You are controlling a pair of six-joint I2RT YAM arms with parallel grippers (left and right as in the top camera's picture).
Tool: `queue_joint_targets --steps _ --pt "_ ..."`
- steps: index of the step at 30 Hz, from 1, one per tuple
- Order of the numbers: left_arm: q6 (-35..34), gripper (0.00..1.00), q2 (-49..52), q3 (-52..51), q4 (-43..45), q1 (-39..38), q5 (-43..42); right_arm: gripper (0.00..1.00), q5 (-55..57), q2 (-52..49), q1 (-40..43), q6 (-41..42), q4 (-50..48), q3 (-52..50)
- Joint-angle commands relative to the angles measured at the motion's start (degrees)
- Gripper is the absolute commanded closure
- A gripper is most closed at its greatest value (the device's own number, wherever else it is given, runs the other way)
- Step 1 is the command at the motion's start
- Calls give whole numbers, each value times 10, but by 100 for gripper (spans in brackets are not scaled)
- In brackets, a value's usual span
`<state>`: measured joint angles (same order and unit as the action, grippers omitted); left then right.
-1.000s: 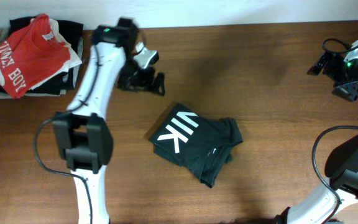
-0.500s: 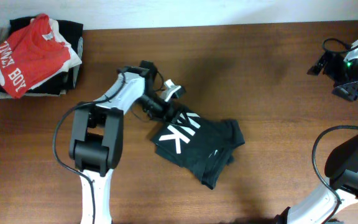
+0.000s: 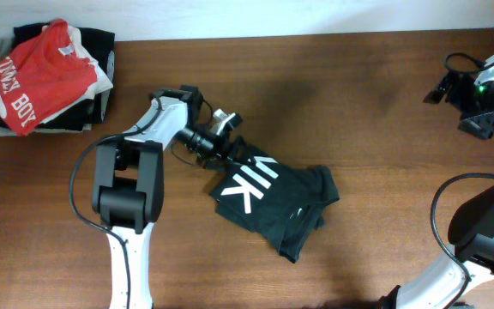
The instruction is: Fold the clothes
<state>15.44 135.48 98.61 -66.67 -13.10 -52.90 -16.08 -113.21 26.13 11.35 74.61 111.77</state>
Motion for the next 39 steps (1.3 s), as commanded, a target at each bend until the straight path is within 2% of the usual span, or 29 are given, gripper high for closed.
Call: queue_joint_targets --steps 1,4,5,6,7,8,11,12,17,21,27,32,36,39 --pt "11 17 72 -30 -15 -48 92 1 3 5 2 -6 0 7" --pt "3 38 72 -29 -16 -56 98 1 3 5 2 -6 0 7" --pt "2 51 72 -29 -16 -53 98 1 3 5 2 -6 0 7" --pt "-10 72 72 -27 -15 -49 98 1 3 5 2 -6 0 7" --pt "-24 87 72 -26 -12 -46 98 1 3 5 2 -6 0 7" --pt "-26 99 72 -22 -13 -40 98 1 3 5 2 -6 0 7" --pt "-33 99 72 -4 -13 -29 98 1 3 5 2 -6 0 7" --pt "-59 99 72 14 -13 -23 119 1 3 5 2 -6 0 7" --pt "-138 99 72 162 -34 31 286 1 3 5 2 -6 0 7" --pt "-117 99 72 296 -35 71 429 1 3 5 2 -6 0 7" --pt "-118 99 72 367 33 115 524 1 3 5 2 -6 0 7" --pt "-133 99 72 473 34 166 531 1 3 5 2 -6 0 7" --pt "-133 99 72 560 34 174 527 1 3 5 2 -6 0 7" --pt "-164 99 72 627 39 183 530 1 3 5 2 -6 0 7"
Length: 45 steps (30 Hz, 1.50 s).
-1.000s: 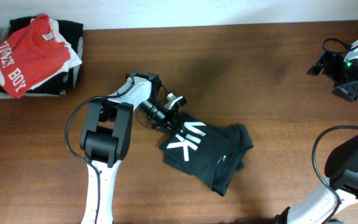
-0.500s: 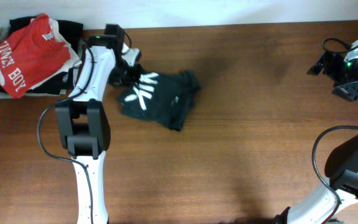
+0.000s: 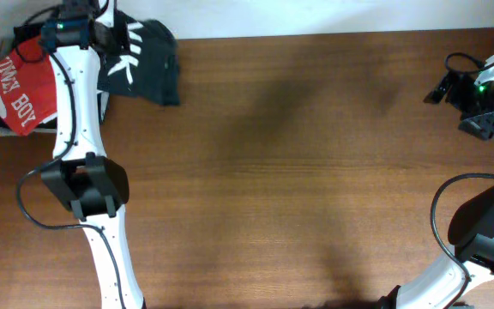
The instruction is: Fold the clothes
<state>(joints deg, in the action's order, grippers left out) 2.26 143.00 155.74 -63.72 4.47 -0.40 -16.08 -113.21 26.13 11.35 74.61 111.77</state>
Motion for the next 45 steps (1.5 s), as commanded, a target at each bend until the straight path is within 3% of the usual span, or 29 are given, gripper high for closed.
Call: queue_joint_targets --steps 1,11,16,25,26,29,30,32,36,37,39,40,41,45 --pt "-32 99 -3 67 12 12 5 1 3 5 2 -6 0 7" --pt "-232 99 -3 105 28 124 17 1 3 5 2 -6 0 7" --pt "-235 99 -3 105 30 165 20 1 3 5 2 -6 0 7" --pt "-217 98 32 102 29 205 113 1 3 5 2 -6 0 7" --pt "-217 95 43 102 29 210 122 1 3 5 2 -6 0 7" --pt "-217 72 78 102 26 228 123 1 3 5 2 -6 0 7" --pt "-217 71 84 102 26 235 122 1 3 5 2 -6 0 7" --pt "-217 36 88 102 24 251 122 1 3 5 2 -6 0 7" --pt "-220 28 64 105 19 251 88 1 3 5 2 -6 0 7" --pt "-220 37 59 105 34 246 87 1 3 5 2 -6 0 7" --pt "-221 83 59 104 65 231 88 1 3 5 2 -6 0 7" --pt "-221 93 61 101 76 228 88 1 3 5 2 -6 0 7" --pt "-222 99 70 100 93 225 88 1 3 5 2 -6 0 7" --pt "-221 99 131 100 123 225 88 1 3 5 2 -6 0 7"
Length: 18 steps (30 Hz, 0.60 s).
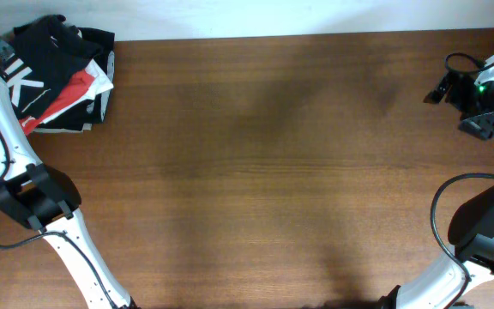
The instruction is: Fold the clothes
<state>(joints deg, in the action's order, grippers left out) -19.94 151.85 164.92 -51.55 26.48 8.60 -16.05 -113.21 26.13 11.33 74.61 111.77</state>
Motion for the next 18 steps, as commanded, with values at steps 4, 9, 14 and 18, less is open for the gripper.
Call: queue_joint_targets --steps 4,9,14,18 --pt "1 99 90 8 -7 4 -2 1 3 5 2 -6 0 7" --pt "3 96 35 8 -17 7 -2 1 2 5 2 -6 0 7" --pt "3 54 -134 8 -88 6 -24 1 3 5 2 -6 0 7" --pt "3 13 -273 8 -293 6 -221 1 3 5 2 -6 0 7"
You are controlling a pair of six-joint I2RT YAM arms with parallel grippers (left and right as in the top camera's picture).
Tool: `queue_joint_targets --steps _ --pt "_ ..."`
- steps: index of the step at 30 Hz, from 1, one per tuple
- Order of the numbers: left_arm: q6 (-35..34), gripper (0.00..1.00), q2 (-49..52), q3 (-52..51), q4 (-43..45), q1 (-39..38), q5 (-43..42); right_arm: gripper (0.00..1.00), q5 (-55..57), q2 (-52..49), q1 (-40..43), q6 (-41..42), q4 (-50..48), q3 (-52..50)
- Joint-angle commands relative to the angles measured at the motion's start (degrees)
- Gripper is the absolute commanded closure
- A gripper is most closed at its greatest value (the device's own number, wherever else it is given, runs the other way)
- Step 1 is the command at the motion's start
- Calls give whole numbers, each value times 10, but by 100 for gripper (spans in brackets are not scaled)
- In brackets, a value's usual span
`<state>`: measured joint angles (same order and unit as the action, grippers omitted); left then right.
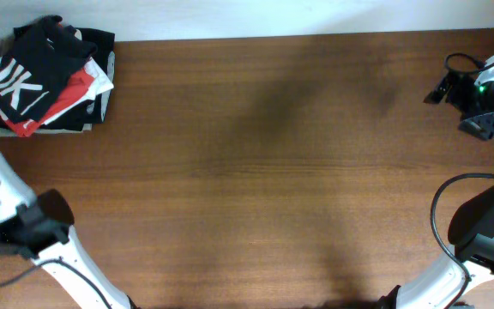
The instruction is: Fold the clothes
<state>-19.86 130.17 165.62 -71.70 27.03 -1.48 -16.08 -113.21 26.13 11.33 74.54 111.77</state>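
A folded black shirt with white lettering [26, 73] lies on top of the clothes pile [88, 94] at the table's back left corner. A red shirt [69, 90] peeks out beneath it. My left arm runs up the left edge of the overhead view, and its gripper is past the frame's edge. My right gripper [444, 88] hangs at the far right near the back. It is small and dark, so its jaws cannot be made out, and nothing shows in it.
The brown wooden table [273, 172] fills the view, with a white wall strip along its back edge. The left arm's base [37, 225] stands at the front left and the right arm's base [483, 225] at the front right.
The black shirt now lies flatter on the pile, with its white lettering fully showing. My left arm has drawn further off the left edge. The right arm has not moved.
My left gripper was at the folded black shirt in the middle of the table. Then it held the shirt up at the back edge beside the pile. Then the shirt was on the pile, and now it rests there with the arm withdrawn.
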Motion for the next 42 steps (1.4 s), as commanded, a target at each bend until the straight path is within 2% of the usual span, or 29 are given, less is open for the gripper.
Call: queue_joint_targets --steps 1,4,5,6,8,10,13,14,15,17,19,22,24,26,31,35,42 --pt "2 13 -78 1 -146 1 -143 1 2 5 2 -5 0 7" --pt "2 13 -114 1 -238 1 -174 1 30 5 2 -7 2 7" --pt "56 13 -139 1 -250 1 -210 1 64 5 2 -6 2 7" --pt "85 8 -165 1 -250 1 -249 1 64 4 2 -6 2 7" --pt "125 7 -224 1 -250 1 -257 1 56 4 2 -3 3 7" --pt "138 7 -280 1 -250 -1 -256 2 37 3 2 10 -4 7" --pt "138 6 -356 1 -250 -8 -258 2 -5 3 1 12 -3 7" --pt "138 5 -380 -5 -250 -8 -257 1 -54 5 2 12 -1 8" --pt "138 5 -396 -16 -250 -8 -258 1 -151 10 6 11 -8 11" --pt "138 4 -432 -76 -250 -8 -257 1 -234 38 9 -13 -19 12" --pt "138 2 -461 -172 -250 -8 -257 1 -226 118 9 -33 -3 12" --pt "138 1 -457 -245 -250 -8 -246 1 -146 226 8 -43 50 12" --pt "137 1 -442 -288 -244 -8 -246 1 -44 326 8 -43 105 11" --pt "137 1 -423 -317 -244 -8 -246 1 11 429 8 -54 160 3" --pt "137 1 -377 -334 -244 -8 -240 1 12 649 9 -53 190 -76" --pt "137 1 -369 -334 -244 -8 -240 1 11 728 9 -49 194 -108" --pt "137 1 -369 -334 -244 -8 -240 1 -1 735 9 -49 196 -109"
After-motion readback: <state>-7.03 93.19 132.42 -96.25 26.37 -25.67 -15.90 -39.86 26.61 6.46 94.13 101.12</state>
